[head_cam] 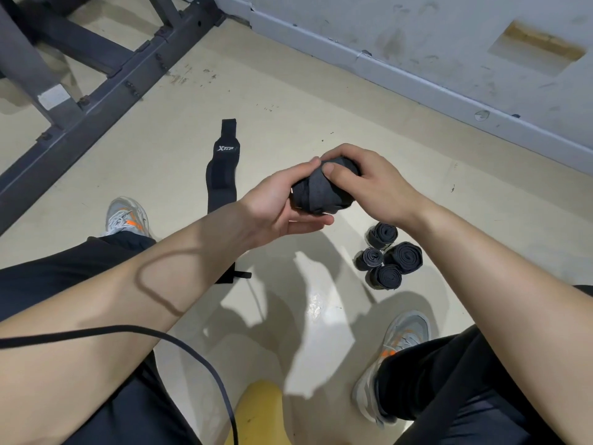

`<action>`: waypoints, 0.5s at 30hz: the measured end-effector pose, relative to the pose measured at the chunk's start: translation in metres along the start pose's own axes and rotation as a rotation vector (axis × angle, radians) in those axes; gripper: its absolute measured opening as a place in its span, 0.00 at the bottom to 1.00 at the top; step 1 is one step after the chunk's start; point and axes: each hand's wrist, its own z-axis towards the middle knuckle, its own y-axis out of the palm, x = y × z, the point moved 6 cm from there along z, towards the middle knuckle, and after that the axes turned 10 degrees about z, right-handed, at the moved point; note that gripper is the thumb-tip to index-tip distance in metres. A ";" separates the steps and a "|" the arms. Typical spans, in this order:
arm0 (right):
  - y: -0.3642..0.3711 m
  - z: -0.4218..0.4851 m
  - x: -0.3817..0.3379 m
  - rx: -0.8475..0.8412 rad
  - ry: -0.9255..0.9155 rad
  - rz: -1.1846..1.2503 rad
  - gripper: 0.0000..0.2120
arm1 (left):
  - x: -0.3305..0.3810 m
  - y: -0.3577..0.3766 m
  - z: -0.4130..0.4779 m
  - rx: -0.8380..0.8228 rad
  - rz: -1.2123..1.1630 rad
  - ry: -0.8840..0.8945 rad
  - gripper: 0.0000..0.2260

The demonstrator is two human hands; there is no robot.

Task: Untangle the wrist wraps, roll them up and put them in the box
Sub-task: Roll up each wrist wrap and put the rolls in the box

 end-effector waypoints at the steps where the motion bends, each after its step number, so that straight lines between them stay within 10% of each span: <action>1: 0.000 0.001 0.002 0.011 0.014 0.004 0.16 | -0.002 -0.001 0.000 0.013 0.030 -0.006 0.23; 5: 0.001 -0.001 0.009 0.066 0.060 0.052 0.16 | -0.006 -0.005 -0.005 0.156 0.196 -0.029 0.26; 11: 0.011 -0.009 0.015 0.097 0.157 0.254 0.30 | 0.010 0.001 -0.011 0.490 0.475 0.539 0.20; 15: 0.019 -0.024 0.008 0.078 0.216 0.452 0.25 | 0.005 0.003 -0.011 0.535 0.440 0.562 0.10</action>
